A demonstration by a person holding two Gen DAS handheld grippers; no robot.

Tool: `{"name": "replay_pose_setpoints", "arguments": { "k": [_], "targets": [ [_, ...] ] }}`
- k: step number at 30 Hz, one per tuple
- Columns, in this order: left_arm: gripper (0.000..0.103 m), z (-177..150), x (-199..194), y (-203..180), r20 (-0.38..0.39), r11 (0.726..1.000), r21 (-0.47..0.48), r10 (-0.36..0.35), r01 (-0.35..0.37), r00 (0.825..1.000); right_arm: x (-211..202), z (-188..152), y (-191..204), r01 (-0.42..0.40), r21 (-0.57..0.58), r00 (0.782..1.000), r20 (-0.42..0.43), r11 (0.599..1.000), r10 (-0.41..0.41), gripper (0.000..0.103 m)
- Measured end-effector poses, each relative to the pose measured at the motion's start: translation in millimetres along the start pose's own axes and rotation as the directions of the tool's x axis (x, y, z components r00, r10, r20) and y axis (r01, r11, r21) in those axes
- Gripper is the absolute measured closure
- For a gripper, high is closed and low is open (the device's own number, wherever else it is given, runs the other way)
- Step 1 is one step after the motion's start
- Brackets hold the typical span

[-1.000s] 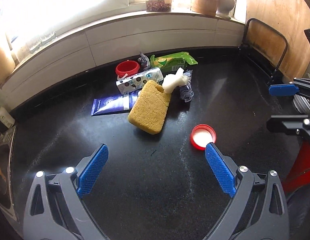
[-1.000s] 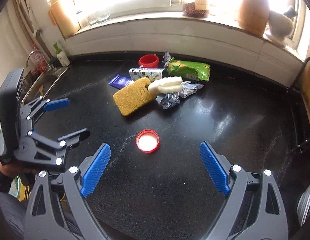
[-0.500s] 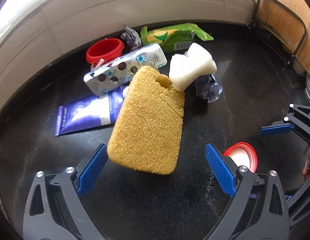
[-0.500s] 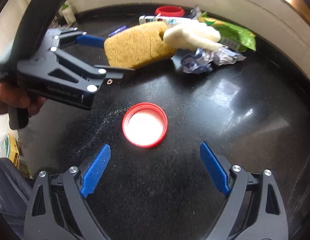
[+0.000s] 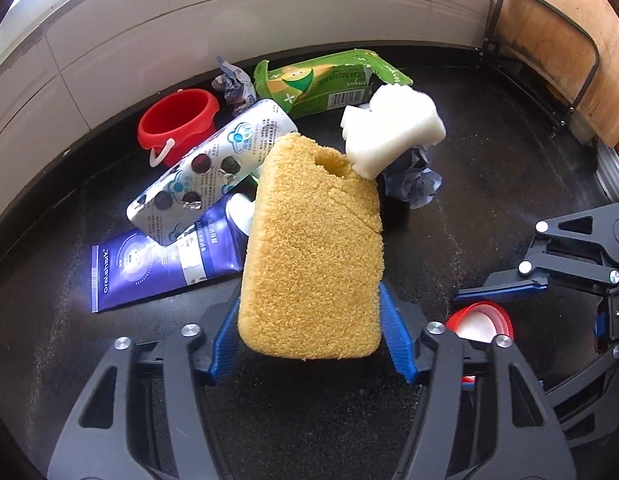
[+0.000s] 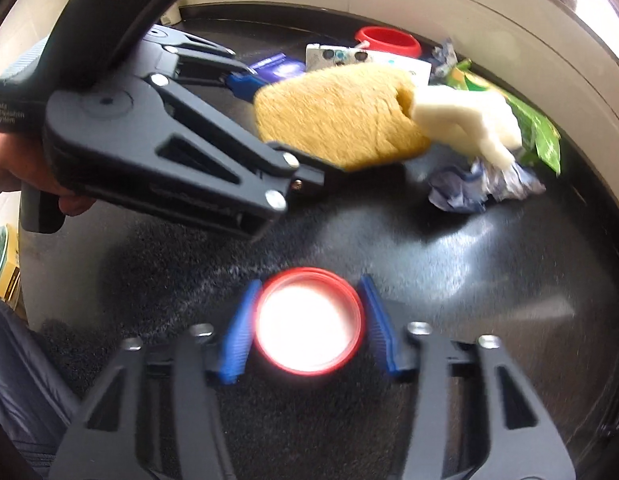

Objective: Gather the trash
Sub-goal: 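Grasp the yellow sponge with the left tool while the right tool grasps the red bottle cap, then carry the sponge and cap to the black bin and release them inside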

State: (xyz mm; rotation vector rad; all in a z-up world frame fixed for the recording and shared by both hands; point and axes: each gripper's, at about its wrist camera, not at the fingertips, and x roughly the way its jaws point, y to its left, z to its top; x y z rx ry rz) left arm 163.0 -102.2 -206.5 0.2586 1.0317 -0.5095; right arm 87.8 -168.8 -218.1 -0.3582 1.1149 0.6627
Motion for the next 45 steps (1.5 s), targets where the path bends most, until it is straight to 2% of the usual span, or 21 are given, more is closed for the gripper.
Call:
{"name": "replay_pose_setpoints", "arguments": {
  "k": [8,15,19,23,27,30,32,36,37,39,41,42,45],
  "targets": [
    [0.051,3.8,-26.0,-3.6,0.028,1.000,-0.030,-0.003,0.004,1.000,-15.1,0.4,-7.5,0.009,0.032,1.000,0.011,0.999,-0.009,0.054],
    [0.051,-10.2,-71.3,-6.6,0.074,0.997,-0.072,0.037,-0.032,0.997,-43.6,-8.1,-15.1,0.031,0.062,0.998,0.052,0.998,-0.034,0.054],
    [0.051,-23.9,-104.7,-9.3,0.109,0.990,-0.130,0.076,-0.061,0.991,-62.2,-8.3,-14.8,0.031,0.058,0.996,0.083,0.998,-0.036,0.054],
    [0.051,-47.7,-134.6,-7.0,0.130,0.971,-0.217,0.131,-0.101,0.983,-77.6,-3.8,-6.3,0.019,0.023,0.993,0.112,1.000,-0.022,0.054],
    [0.051,-85.3,-167.9,1.0,0.138,0.934,-0.321,0.211,-0.158,0.968,-81.9,12.0,15.6,-0.022,-0.043,0.991,0.129,0.999,0.027,0.054],
    [0.051,-123.1,-195.1,10.7,0.123,0.887,-0.413,0.280,-0.208,0.952,-80.5,28.8,44.2,-0.062,-0.121,0.988,0.132,0.991,0.078,0.054],
    [0.051,-154.1,-215.4,18.4,0.101,0.841,-0.481,0.333,-0.247,0.937,-78.6,41.0,71.2,-0.094,-0.182,0.985,0.129,0.979,0.119,0.054],
    [0.051,-220.8,-258.5,30.0,0.040,0.730,-0.601,0.436,-0.327,0.899,-72.4,64.9,132.0,-0.169,-0.300,0.972,0.108,0.939,0.210,0.054],
    [0.051,-243.7,-271.8,32.5,0.013,0.687,-0.637,0.464,-0.350,0.886,-70.8,69.5,149.2,-0.190,-0.330,0.967,0.099,0.925,0.234,0.054],
    [0.051,-275.5,-289.6,34.8,-0.024,0.623,-0.686,0.498,-0.377,0.867,-65.2,79.3,187.6,-0.239,-0.388,0.955,0.072,0.890,0.287,0.054],
    [0.051,-315.1,-309.3,37.0,-0.077,0.537,-0.739,0.533,-0.407,0.843,-60.6,84.9,228.6,-0.289,-0.443,0.940,0.038,0.849,0.340,0.054],
    [0.051,-329.5,-316.4,37.5,-0.097,0.504,-0.756,0.543,-0.417,0.834,-59.3,87.2,244.4,-0.308,-0.462,0.933,0.024,0.832,0.359,0.054],
    [0.051,-381.1,-336.7,36.2,-0.166,0.383,-0.813,0.569,-0.439,0.805,-56.2,91.1,303.6,-0.374,-0.531,0.906,-0.034,0.761,0.421,0.054]
  ]
}}
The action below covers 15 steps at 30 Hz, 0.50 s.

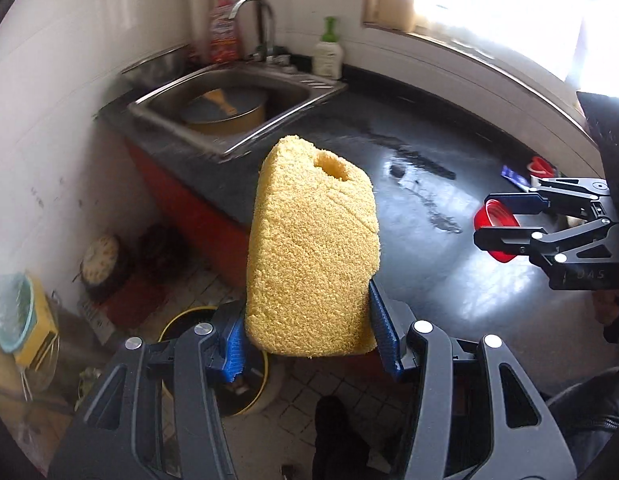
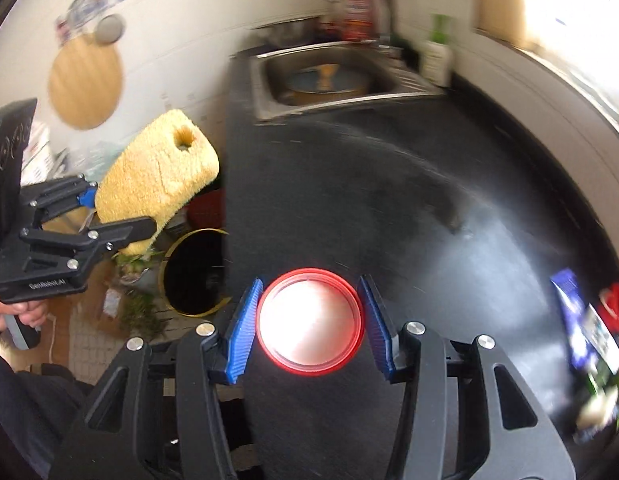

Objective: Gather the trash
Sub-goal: 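Carry the sponge and cap to the black bin and release them inside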

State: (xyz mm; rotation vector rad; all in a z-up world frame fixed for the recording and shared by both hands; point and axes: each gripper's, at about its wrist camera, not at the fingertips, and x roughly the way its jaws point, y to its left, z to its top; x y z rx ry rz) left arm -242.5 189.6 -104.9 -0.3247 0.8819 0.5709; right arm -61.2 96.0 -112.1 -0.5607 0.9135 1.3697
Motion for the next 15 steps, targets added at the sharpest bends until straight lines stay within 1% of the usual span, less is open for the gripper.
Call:
{"name": "replay_pose_setpoints", "arguments": {
  "k": [1,3,7,9,11,15],
  "targets": [
    [0.051,-9.6,-2.7,19.4,-0.007,0.999,-0.044,0.027,-0.028,1.000,9.2,9.2,14.9,-0.027,-0.027,1.000,-0.008,0.999,0.026,0.054],
    [0.051,-24.8,-4.6,46.1,-0.024,0.993,-0.099,0.066,-0.068,0.998,28.9,27.1,44.5,-0.079,-0.084,0.997,-0.031,0.993,0.076,0.054],
    [0.051,-55.2,0.4,86.3,-0.066,0.975,-0.180,0.119,-0.129,0.991,67.5,54.1,94.8,-0.172,-0.159,0.983,-0.094,0.972,0.158,0.054],
    [0.051,-72.6,9.5,104.3,-0.091,0.964,-0.221,0.132,-0.149,0.987,89.1,65.3,114.7,-0.222,-0.160,0.970,-0.134,0.962,0.201,0.054],
    [0.051,-86.0,19.9,114.3,-0.114,0.954,-0.253,0.136,-0.161,0.984,114.3,76.3,131.2,-0.263,-0.143,0.955,-0.181,0.954,0.236,0.054],
    [0.051,-108.6,47.4,136.0,-0.154,0.932,-0.322,0.124,-0.168,0.980,155.5,90.0,156.6,-0.297,-0.134,0.935,-0.242,0.945,0.259,0.054]
  ]
}}
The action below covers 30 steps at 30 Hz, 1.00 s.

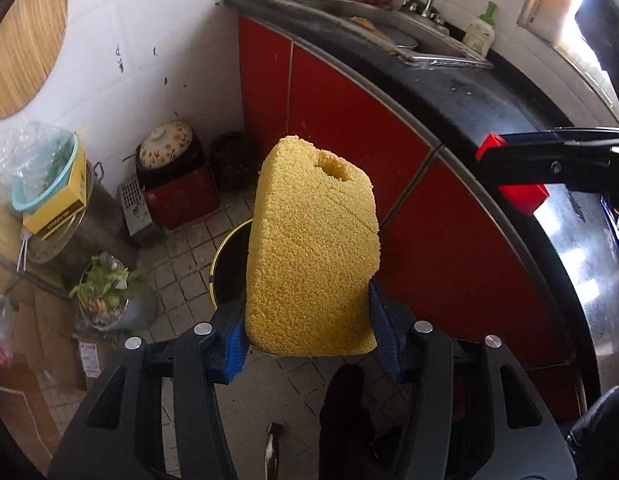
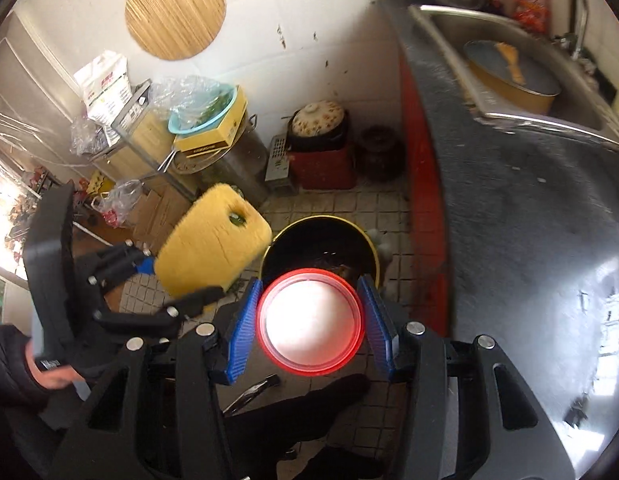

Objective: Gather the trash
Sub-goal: 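Carry the sponge and cap to the black bin and release them inside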

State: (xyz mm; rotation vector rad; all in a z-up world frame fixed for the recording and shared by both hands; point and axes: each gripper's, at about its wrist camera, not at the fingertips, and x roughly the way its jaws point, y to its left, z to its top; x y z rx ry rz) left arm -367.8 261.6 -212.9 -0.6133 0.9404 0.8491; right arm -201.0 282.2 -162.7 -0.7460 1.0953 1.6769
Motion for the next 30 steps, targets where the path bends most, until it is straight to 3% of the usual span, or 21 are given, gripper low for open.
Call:
{"name": "replay_pose_setpoints", "arguments": {
  "k": [10,12,13,14,23,30],
  "targets": [
    [0.048,-2.6,61.2,31.1,-0.067,0.997,-0.069,-0.031,0.027,0.997,81.2,38.9,6.5,-0.019,0.037,0.993,-0.112,0.999,0.023,0.054],
    [0.032,-2.4,68.0,35.3,-0.079,0.997,-0.071,-0.014,0.008,0.997,91.9,46.5,4.5,-0.020,0.043,0.991,-0.132,0.999,0.026,0.049],
    [0.028,-1.6,69.6,36.2,-0.082,0.998,-0.069,-0.005,0.000,0.997,93.4,47.2,1.8,-0.014,0.044,0.991,-0.135,0.999,0.020,0.038],
    [0.025,-0.9,70.7,36.3,-0.081,0.998,-0.067,0.004,-0.009,0.997,95.3,49.9,1.8,-0.006,0.044,0.992,-0.129,0.999,0.012,0.035],
    [0.024,0.4,66.7,33.7,-0.083,1.000,-0.028,0.005,-0.007,0.997,83.8,47.2,-9.8,-0.011,0.072,0.993,-0.119,0.997,0.020,0.032],
    [0.020,16.7,41.0,3.5,-0.043,0.999,0.049,-0.008,0.010,0.999,49.0,34.8,-24.1,0.007,0.105,0.998,-0.071,0.994,0.000,0.029]
  ]
}}
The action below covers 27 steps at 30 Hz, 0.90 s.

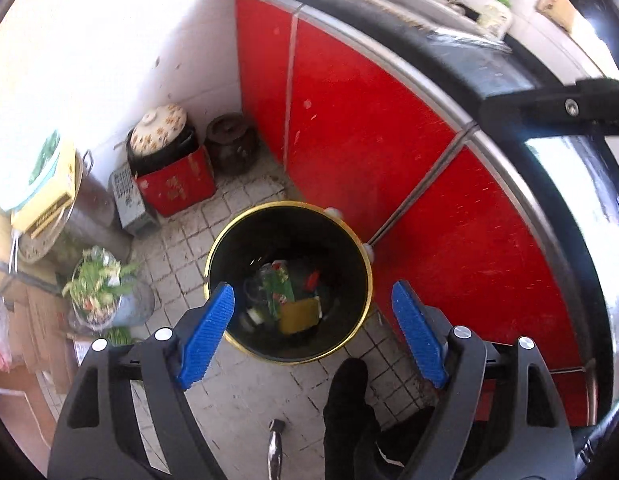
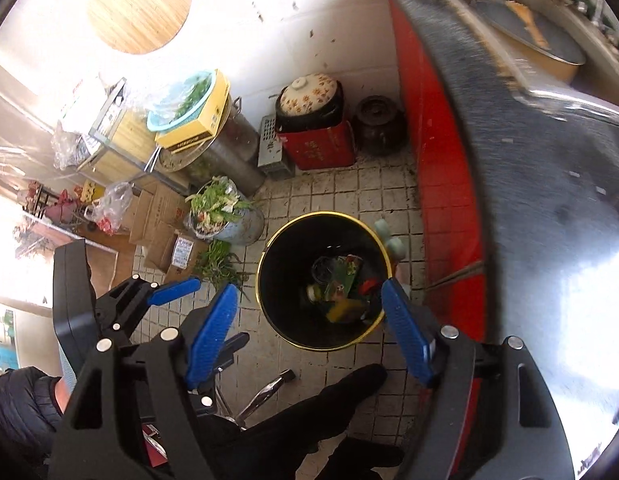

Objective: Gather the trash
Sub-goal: 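Carry the sponge and cap to the black bin and release them inside, then swing both open tools back over the counter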

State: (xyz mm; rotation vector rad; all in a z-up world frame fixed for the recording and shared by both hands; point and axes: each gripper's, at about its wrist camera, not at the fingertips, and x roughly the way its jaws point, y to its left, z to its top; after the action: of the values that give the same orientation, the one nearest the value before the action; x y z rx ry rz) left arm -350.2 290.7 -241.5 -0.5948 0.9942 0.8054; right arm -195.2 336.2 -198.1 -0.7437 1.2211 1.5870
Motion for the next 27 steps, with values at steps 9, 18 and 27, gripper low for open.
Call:
{"name": "replay_pose_setpoints", "arguments": {
  "k": [9,18,27],
  "targets": [
    [0.009,46.6,-44.3,-111.7,0.082,0.965,0.243,-0.125,0.102,0.989,-133.9,-75.1,-74.8,0.141,0.218,0.964,0.191,0.966,-0.184,0.020],
    [0.008,57.4,-78.4,-324.2,0.035,0.707,0.645,-0.407,0.290,0.913,-278.9,-244.2,-157.9,0.330,0.592,0.806,0.229,0.735,-0.546,0.019],
    [0.007,2.0,-113.0,-482.4,-0.125,0.377,0.846,-0.546,0.376,0.828,-372.3,-444.4,-170.1,0.297,0.879,0.645,0.103,0.372,-0.758,0.019]
  ]
}}
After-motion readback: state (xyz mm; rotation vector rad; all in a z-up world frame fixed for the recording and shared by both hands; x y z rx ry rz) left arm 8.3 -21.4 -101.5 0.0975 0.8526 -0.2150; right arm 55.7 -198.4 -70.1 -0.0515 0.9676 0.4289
